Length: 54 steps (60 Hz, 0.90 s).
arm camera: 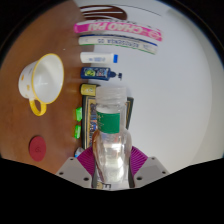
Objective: Pour water
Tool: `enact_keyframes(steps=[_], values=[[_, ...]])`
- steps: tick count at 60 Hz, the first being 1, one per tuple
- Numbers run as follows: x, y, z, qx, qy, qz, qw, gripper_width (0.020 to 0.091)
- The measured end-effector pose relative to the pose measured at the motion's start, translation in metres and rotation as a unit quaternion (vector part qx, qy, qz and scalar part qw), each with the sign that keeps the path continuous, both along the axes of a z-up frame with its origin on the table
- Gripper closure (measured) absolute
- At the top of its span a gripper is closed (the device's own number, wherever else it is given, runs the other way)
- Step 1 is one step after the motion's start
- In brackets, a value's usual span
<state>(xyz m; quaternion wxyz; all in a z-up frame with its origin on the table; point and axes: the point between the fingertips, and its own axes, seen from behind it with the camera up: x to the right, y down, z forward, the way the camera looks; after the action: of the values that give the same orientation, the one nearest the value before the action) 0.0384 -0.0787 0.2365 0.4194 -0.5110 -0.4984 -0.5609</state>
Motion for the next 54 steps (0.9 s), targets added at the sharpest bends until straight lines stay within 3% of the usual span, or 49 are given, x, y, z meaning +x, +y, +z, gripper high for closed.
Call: enact_keyframes(steps=[10, 26, 32, 40, 47, 54], values=[[-0.022, 0.009, -0.027, -0.032, -0.168, -0.016, 0.985, 0.0686], [-0.047, 0.016, -0.041, -0.053, -0.244, 0.012, 0.968, 0.0685], [-0.041, 0.012, -0.038, -0.058, -0.146, 0.011, 0.987, 0.0685], [-0.034, 0.003, -0.021, -0.067, 0.110, 0.009, 0.992, 0.0687], [-0.016, -0.006, -0.006, -0.067, 0.326, 0.001, 0.943, 0.0684], [0.001, -0.012, -0.018, -0.087, 0.519, -0.023, 0.850, 0.0683]])
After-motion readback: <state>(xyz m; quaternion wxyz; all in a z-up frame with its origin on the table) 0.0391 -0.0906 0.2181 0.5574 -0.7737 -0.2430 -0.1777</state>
